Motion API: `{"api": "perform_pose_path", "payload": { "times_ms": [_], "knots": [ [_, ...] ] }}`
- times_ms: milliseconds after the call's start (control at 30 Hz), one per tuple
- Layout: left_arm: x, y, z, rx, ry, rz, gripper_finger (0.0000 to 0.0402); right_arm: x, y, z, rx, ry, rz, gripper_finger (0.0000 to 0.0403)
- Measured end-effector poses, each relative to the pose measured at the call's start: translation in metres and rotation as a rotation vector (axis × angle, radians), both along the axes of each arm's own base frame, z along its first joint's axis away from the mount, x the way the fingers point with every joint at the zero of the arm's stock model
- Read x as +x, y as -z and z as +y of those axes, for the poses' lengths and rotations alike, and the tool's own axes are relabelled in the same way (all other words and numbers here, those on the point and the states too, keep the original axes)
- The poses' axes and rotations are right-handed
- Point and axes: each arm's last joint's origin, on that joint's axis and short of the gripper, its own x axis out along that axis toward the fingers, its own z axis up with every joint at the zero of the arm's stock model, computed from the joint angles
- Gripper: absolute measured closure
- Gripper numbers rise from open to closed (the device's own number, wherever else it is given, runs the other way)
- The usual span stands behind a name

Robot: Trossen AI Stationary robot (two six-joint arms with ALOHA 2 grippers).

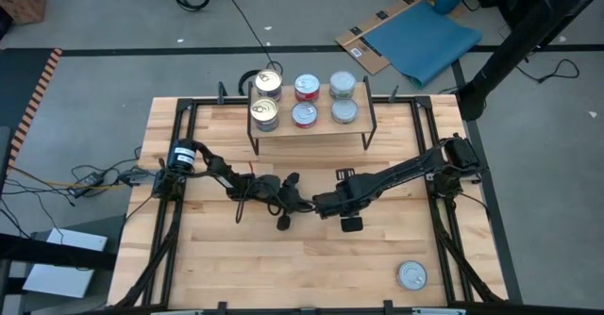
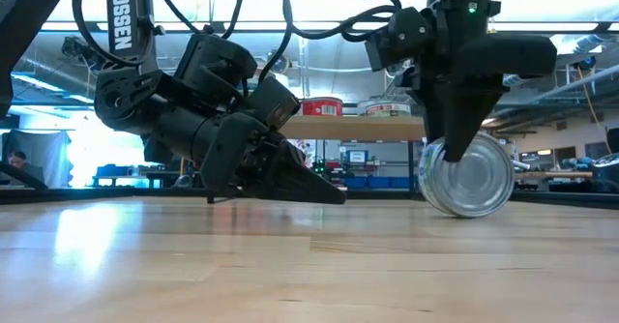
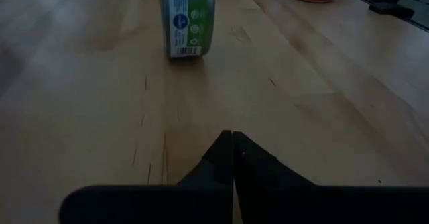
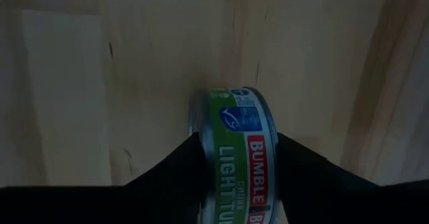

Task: Stack canned seafood by type on shelf
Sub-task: Stack the green tuna can on top of the other green tuna can on the shelf

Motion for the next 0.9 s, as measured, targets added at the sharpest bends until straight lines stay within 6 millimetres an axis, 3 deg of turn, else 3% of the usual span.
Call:
{"api": "perform_pose_path", "payload": {
  "times_ms": [133, 267, 467, 667, 900],
  "knots": [
    [0.000, 0.000, 0.000, 0.000, 0.000, 0.000, 0.0396, 0.004, -0.008, 0.001, 0.004, 0.000, -0.017, 0.0254],
    [0.000, 0.000, 0.000, 0.000, 0.000, 0.000, 0.0396, 0.009, -0.029, 0.005, -0.038, -0.011, -0.058, 0.0254],
    [0.000, 0.000, 0.000, 0.000, 0.000, 0.000, 0.0396, 0.006, -0.078, 0.003, -0.348, -0.031, -0.076, 0.0251],
    [0.000, 0.000, 0.000, 0.000, 0.000, 0.000, 0.0396, 0.013, -0.108, -0.028, -0.749, -0.049, -0.125, 0.0251],
    [0.000, 0.000, 0.000, -0.006, 0.001, 0.001, 0.0396, 0.021, -0.111, -0.074, -0.918, -0.038, -0.044, 0.0251]
  ]
}}
